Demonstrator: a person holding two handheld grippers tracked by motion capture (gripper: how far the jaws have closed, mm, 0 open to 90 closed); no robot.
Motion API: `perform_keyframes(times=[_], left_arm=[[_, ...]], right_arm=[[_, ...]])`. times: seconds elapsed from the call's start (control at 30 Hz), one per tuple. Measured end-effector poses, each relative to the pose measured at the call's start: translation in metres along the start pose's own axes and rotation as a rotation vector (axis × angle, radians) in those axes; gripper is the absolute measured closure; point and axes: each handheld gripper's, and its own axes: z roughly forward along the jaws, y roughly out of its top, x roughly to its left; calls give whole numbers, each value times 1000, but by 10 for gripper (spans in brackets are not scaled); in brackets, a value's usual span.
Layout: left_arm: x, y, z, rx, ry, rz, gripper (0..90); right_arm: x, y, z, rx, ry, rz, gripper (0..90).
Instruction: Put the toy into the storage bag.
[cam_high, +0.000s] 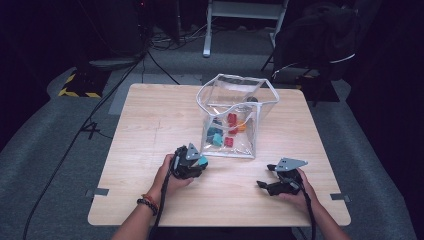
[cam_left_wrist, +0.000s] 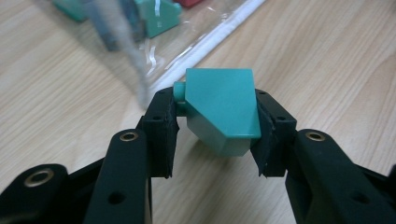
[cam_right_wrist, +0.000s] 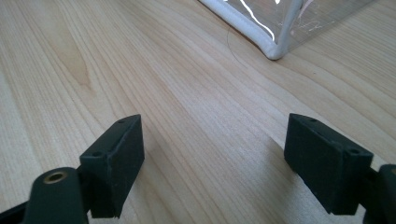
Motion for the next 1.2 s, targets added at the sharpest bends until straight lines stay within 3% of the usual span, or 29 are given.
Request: perform_keyframes(times=[0.17, 0.3, 0.53, 0.67, 0.7, 0.77, 0.9, 1.2], left_arm=[[18, -5, -9, -5, 49, -41, 568], [38, -8, -18, -47, 84, -103, 567], [68, 4, -29, -67, 157, -144, 568], [84, 10, -32, -84, 161, -191, 567], [91, 12, -32, -98, 168, -228, 567], [98, 14, -34, -103, 177, -258, 568], [113, 24, -40, -121, 218, -306, 567], [122, 57, -55, -172, 248, -308, 567]], right_arm=[[0, 0, 0, 0, 0, 0, 204], [0, 0, 0, 0, 0, 0, 203], [0, 0, 0, 0, 0, 0, 203], [0, 0, 0, 0, 0, 1, 203], [0, 0, 0, 0, 0, 0, 203], [0, 0, 0, 0, -1, 0, 202], [0, 0, 0, 1, -3, 2, 200], [0, 0, 0, 1, -3, 3, 200]])
